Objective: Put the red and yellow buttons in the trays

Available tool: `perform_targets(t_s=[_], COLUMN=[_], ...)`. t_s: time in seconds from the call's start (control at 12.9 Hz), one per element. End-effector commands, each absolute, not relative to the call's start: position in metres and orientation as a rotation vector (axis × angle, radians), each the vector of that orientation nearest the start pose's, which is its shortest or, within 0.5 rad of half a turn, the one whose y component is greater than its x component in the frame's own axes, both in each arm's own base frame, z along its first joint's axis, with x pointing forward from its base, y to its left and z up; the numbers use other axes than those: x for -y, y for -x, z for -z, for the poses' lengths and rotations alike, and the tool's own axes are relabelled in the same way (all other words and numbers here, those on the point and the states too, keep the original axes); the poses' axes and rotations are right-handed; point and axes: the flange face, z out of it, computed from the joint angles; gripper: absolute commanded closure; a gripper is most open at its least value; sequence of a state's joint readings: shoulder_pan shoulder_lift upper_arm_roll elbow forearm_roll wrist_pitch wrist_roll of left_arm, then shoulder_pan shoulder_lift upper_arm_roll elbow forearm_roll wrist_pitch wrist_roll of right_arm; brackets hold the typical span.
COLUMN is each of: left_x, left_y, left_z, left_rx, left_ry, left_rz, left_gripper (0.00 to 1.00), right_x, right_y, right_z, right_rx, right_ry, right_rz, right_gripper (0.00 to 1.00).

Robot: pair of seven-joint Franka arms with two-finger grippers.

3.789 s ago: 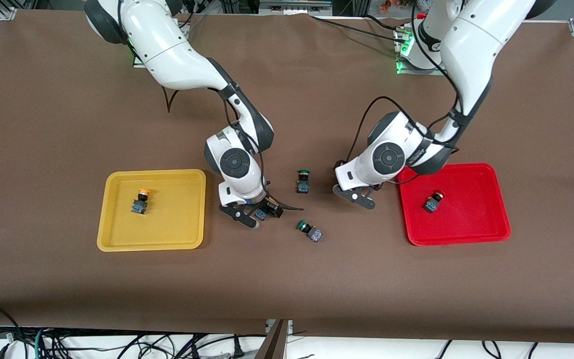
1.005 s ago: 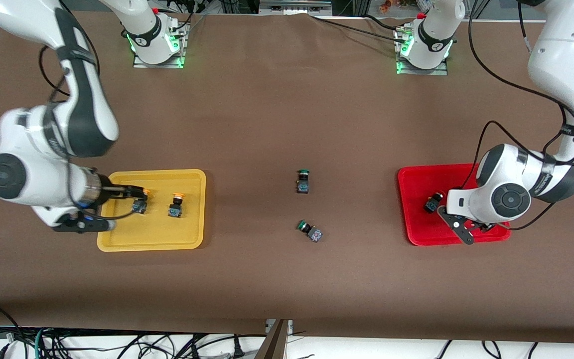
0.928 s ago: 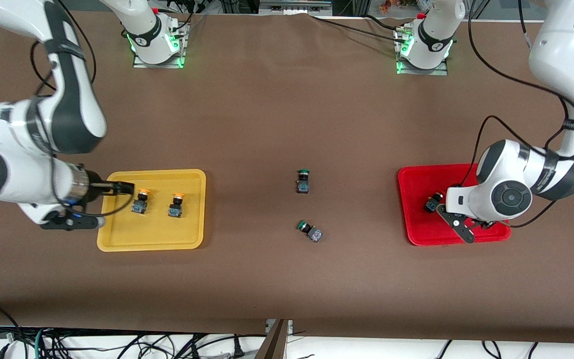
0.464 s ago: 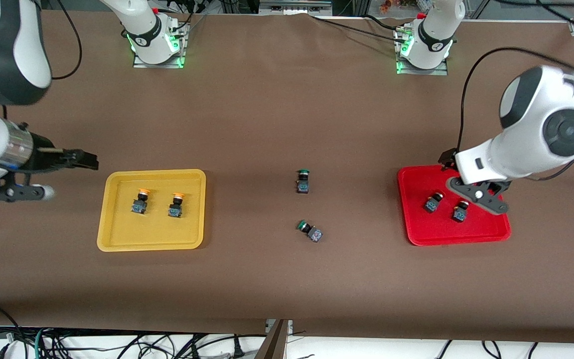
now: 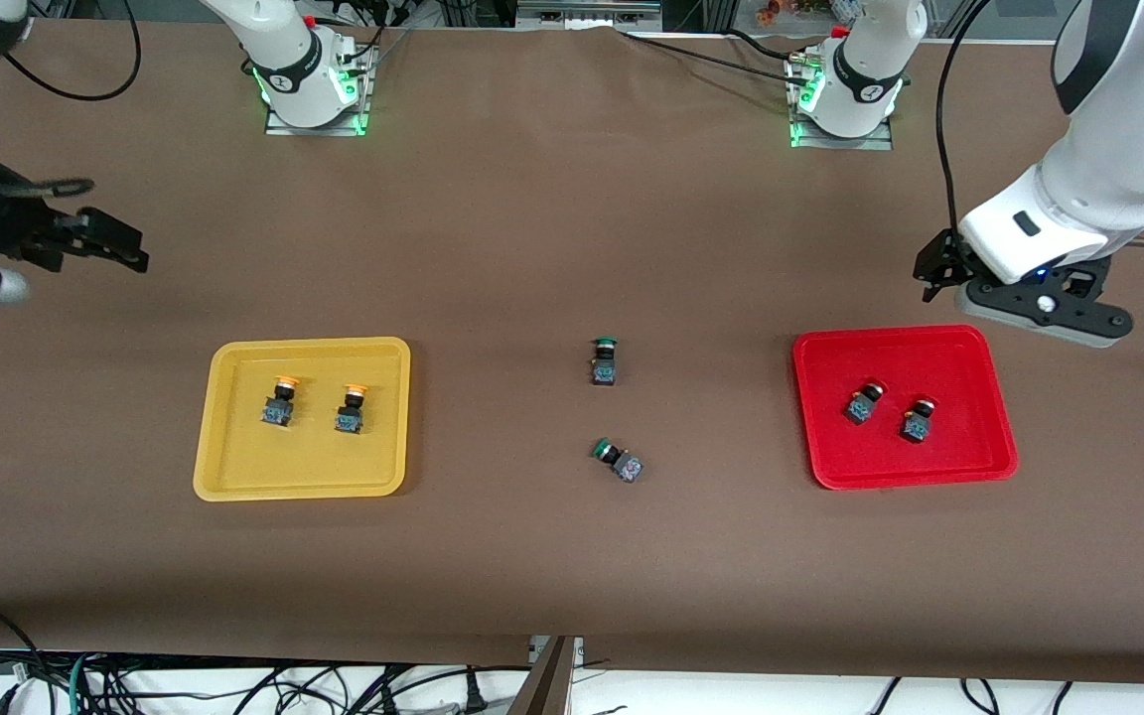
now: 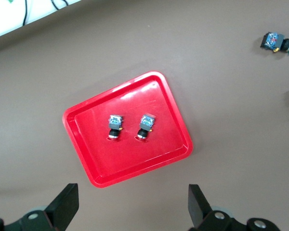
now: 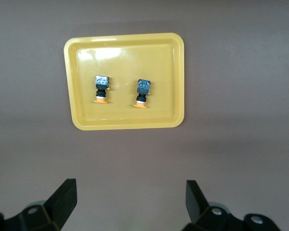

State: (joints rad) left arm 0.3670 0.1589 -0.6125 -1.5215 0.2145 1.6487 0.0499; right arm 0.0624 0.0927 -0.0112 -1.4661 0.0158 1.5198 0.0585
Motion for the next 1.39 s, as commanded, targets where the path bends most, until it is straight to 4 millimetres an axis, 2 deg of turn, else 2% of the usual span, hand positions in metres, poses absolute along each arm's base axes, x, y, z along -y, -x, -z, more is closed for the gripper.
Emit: perform_targets(t_s=[0.0, 0.08, 0.23, 0.54, 0.7, 0.85, 0.93, 1.01, 1.08, 1.16, 1.31], left_x=[0.080, 0.061, 0.043, 0.039, 0.028, 0.031, 0.035, 0.023, 0.023, 0.017, 0.030], left_y=[-0.611, -0.626, -0.631, -0.621, -0.618, -0.608, -0.604, -0.599, -0.592, -0.582, -0.555], left_z=[-0.581, -0.573, -0.578, -0.586, -0.588, -0.594, -0.588, -0.588, -0.583, -0.582, -0.578], left_rx=[-0.354, -0.275, -0.217, -0.199, -0.168, -0.154, -0.142, -0.091, -0.070, -0.035, -0.071], left_ry=[3.052, 3.076, 3.090, 3.084, 3.084, 3.072, 3.066, 3.074, 3.107, 3.128, 3.123], left_rz=[0.020, 0.015, 0.017, -0.047, -0.077, -0.069, -0.097, -0.103, -0.108, -0.060, 0.058], left_gripper=[0.00, 0.00, 0.00, 0.00, 0.00, 0.00, 0.00, 0.00, 0.00, 0.00, 0.00], right_x=[-0.024, -0.022, -0.023, -0.023, -0.021, -0.020, -0.020, -0.020, -0.020, -0.020, -0.020], right_y=[-0.558, -0.558, -0.551, -0.548, -0.551, -0.554, -0.555, -0.555, -0.555, -0.555, -0.556], right_z=[-0.634, -0.635, -0.632, -0.628, -0.631, -0.628, -0.627, -0.626, -0.626, -0.626, -0.627], right_rx=[-0.009, -0.014, -0.021, -0.021, -0.024, -0.026, -0.023, -0.021, -0.018, -0.018, -0.016], right_ry=[3.136, 3.139, 3.138, 3.138, 3.139, 3.139, 3.137, 3.135, 3.135, 3.135, 3.133], right_rz=[-0.020, -0.019, -0.103, -0.164, -0.164, -0.171, -0.171, -0.174, -0.174, -0.174, -0.164], right_gripper=[0.00, 0.00, 0.00, 0.00, 0.00, 0.00, 0.00, 0.00, 0.00, 0.00, 0.00])
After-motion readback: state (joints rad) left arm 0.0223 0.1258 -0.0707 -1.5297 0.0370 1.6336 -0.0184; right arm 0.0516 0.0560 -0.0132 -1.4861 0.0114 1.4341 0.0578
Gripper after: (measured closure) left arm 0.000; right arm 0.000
